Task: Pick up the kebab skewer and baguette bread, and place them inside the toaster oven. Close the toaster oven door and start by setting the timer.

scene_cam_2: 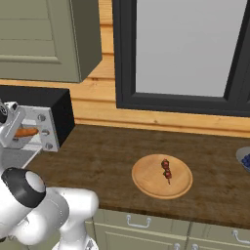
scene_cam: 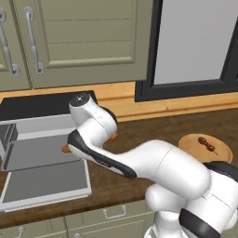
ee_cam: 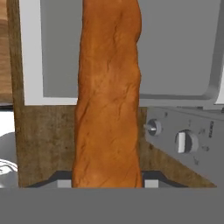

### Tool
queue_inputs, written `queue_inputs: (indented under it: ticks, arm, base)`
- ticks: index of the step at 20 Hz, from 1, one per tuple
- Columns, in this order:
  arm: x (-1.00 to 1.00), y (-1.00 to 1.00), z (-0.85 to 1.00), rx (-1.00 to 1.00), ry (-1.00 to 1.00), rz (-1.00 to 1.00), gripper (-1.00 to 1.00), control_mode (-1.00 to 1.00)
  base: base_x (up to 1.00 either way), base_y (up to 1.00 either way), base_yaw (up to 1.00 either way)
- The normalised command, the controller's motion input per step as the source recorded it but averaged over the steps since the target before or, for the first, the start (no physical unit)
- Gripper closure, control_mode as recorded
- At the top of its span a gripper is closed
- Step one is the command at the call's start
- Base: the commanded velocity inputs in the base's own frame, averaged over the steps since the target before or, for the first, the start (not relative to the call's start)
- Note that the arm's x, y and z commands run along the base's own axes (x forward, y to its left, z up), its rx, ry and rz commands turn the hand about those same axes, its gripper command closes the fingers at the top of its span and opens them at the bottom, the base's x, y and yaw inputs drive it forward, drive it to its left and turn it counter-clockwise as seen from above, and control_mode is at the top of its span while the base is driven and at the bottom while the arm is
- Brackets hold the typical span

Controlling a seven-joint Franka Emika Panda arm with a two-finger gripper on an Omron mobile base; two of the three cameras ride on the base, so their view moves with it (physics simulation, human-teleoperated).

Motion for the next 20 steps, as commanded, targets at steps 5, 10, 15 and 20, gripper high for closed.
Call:
queue_inputs:
  ticks: [5,10,15,20]
  arm:
    - [0.08,1.0,-0.02,0.0,-0.01,0.0,1.0,-1.0]
    - [0.06,1.0,-0.03,0.0,-0.01,0.0,1.0,-1.0]
    - [0.33,0.51,0.0,0.0,-0.03,0.0,1.0,-1.0]
    - [0.31,0.01,-0.11,0.0,-0.07,0.01,1.0,-1.0]
  base:
    - [0.0,0.0,0.0]
    - [0.0,0.0,0.0]
    - [0.0,0.0,0.0]
    - [0.0,0.0,0.0]
